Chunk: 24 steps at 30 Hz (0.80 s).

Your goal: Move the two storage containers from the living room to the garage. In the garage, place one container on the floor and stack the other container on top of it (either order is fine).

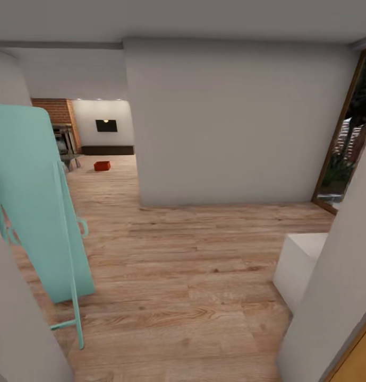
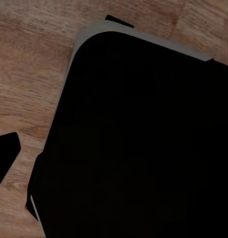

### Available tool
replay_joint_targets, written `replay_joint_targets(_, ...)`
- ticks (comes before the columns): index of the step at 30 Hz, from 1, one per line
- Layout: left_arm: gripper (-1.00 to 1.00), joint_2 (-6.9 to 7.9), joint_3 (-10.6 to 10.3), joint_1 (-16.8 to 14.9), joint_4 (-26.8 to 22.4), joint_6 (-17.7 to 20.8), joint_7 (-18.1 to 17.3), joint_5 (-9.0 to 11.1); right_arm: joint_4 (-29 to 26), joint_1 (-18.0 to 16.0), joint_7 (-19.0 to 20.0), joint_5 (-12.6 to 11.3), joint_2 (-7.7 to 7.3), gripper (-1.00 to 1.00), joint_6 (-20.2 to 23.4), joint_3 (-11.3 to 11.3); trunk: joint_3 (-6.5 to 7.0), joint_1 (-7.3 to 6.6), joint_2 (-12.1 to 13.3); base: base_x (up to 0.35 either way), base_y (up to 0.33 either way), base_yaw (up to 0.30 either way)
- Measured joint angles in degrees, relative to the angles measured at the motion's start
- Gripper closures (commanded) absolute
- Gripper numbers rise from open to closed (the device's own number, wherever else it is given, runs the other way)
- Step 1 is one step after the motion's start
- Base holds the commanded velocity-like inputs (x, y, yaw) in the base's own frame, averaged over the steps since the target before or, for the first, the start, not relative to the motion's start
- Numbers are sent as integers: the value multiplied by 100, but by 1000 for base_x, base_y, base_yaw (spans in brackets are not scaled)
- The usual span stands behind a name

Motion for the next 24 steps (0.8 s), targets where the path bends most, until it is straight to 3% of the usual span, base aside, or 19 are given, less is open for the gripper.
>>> replay_joint_targets(24, -100, -1, 0, -2, 0, 1, 0, 0, 0, 0, -9, 8, 17, -100, 0, 1, 0, 0, 0, 325, 0, 0)
